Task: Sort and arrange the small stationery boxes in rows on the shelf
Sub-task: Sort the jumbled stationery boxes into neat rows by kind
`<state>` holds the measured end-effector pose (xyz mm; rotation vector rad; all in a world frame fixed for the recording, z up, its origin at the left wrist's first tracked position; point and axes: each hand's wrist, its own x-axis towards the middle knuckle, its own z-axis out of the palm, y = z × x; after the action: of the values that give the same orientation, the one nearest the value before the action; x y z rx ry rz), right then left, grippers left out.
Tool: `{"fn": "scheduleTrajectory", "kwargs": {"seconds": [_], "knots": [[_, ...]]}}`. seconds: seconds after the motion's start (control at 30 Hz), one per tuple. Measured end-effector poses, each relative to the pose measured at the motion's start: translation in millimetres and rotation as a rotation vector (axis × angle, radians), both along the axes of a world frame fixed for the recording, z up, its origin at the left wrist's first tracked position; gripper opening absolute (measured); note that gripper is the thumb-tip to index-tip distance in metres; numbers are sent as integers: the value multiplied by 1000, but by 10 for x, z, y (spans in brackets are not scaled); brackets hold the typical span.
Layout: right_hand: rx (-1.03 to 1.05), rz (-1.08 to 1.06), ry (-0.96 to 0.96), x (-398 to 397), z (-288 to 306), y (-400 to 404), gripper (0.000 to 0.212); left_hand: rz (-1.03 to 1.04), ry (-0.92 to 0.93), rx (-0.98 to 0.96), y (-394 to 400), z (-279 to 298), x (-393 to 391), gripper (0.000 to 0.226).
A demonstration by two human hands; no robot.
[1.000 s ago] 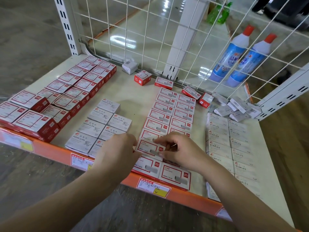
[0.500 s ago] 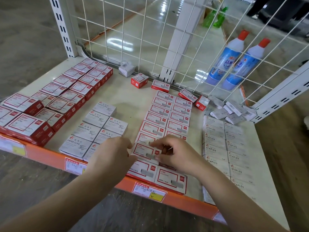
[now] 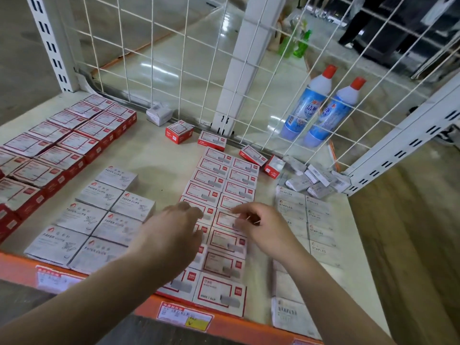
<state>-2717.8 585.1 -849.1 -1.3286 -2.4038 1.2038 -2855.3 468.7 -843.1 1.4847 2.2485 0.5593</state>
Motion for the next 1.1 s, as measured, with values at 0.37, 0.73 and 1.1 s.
{"fn": "scheduleTrajectory", "kwargs": {"seconds": [0.37,0.73,1.1], "knots": [[118,-137,-27,270,-105,453,21,-219,76,-17,585,-127,182,35],[286,-428,-57,594,-101,1095,25,-379,243,-72,979,-218,392,28],[401,-341,-106,177,-190,1316,30,-358,87,-24,1066,-206,292,24]]}}
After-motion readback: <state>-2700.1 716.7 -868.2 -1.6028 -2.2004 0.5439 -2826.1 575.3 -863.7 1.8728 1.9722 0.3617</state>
